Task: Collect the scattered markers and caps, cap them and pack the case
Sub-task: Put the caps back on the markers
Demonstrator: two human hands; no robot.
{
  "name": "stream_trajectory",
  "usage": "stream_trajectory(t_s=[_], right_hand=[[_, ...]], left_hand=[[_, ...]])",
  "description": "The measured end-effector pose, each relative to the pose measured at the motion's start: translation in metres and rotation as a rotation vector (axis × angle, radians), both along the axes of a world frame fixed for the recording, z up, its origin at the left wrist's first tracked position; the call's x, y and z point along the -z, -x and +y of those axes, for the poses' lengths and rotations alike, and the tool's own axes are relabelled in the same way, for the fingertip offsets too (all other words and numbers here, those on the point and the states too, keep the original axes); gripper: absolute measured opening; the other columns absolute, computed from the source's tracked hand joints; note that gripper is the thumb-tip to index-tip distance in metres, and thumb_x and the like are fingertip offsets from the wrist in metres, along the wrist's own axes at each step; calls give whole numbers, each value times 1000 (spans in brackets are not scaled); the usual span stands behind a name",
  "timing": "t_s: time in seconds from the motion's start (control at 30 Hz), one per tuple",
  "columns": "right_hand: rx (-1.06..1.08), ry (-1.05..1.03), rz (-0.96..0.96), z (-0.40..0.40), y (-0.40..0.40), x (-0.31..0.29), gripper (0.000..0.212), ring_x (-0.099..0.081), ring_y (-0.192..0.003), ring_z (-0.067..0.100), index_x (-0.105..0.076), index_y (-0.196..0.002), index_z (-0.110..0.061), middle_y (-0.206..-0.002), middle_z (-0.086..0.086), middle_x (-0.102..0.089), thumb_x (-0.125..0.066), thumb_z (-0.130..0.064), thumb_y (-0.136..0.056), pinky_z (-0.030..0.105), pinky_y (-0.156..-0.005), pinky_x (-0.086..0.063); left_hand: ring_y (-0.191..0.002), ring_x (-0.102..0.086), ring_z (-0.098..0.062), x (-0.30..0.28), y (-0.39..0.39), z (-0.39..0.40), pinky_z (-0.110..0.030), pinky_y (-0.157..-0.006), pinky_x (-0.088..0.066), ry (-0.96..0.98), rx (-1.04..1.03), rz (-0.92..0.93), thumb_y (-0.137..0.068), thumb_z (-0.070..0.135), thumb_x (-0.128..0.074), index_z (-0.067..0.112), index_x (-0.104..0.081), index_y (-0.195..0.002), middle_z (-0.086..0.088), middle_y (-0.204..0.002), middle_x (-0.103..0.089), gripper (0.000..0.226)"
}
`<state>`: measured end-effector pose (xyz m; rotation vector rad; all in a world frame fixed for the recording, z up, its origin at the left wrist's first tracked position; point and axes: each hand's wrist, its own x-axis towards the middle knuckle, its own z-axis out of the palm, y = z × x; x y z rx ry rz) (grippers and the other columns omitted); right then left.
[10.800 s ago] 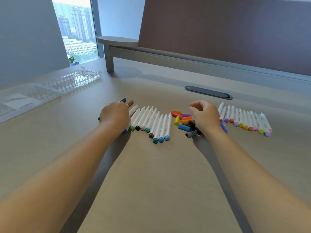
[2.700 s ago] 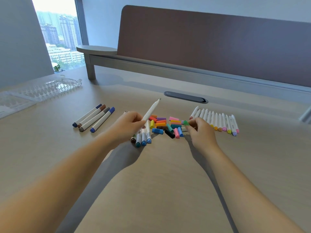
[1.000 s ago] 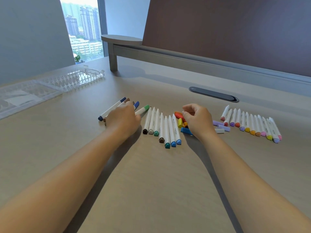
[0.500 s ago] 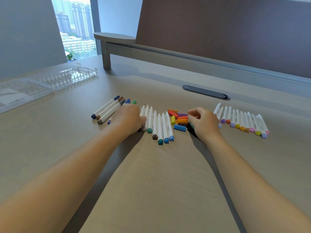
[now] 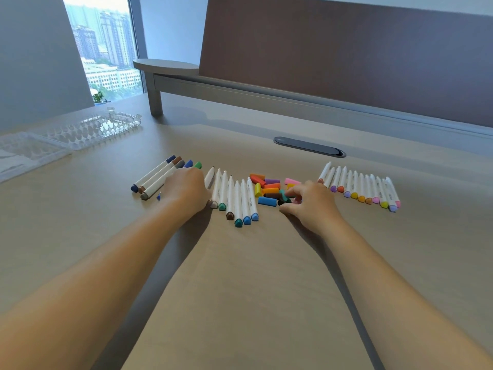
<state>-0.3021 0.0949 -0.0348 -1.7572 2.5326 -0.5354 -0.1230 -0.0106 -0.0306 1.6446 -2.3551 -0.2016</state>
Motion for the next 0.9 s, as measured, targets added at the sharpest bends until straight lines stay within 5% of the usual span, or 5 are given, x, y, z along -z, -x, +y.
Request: stream_trajectory(t_s=[0.17,0.37,0.5,0.83,0.9], right_hand=[[-44,-3,160,2,-8,-1,32,-50,-113,21,-56,-125,-17,-119,6,-61,-50,-25,-94,31,-97,-35],[-67,85,242,7,-14,0,29,-57,-98,16,-59,-117,-13,-110,7,-65,-43,-23,-96,25,-88,-40],[-22,315,-120,4,-24,-6,35,-54,-102,16,-52,-128,-8,-124,9,-58,-45,-16,-95,15,-76,-38],[171,538,-1205,-32,-40,-22,26,-59,-109,30,-52,-116,-6,-120,15,-59,-54,-12,-91,33,-85,-53],[200,543,-1302,-33,-41,-23,26,-60,-110,30,-53,-116,-5,-120,16,-60,-54,-12,-91,34,-86,-52]], left_hand=[[-76,-53,-26,0,-7,7,-37,-74,-50,-47,18,281,-89,16,-51,0,-67,-88,-19,-89,-65,22],[-76,-54,-20,-2,-17,20,-36,-80,-50,-113,131,428,-90,17,-54,8,-64,-93,-8,-85,-60,14],[-77,-52,-19,-5,-25,29,-31,-81,-48,-175,189,466,-91,19,-53,16,-56,-85,-11,-91,-63,6],[-80,-53,-19,-13,-37,31,-39,-87,-49,-210,259,492,-89,18,-56,16,-57,-88,-9,-91,-64,2],[-81,-53,-19,-14,-38,30,-36,-87,-49,-213,275,492,-89,17,-55,13,-60,-93,-6,-90,-61,7]])
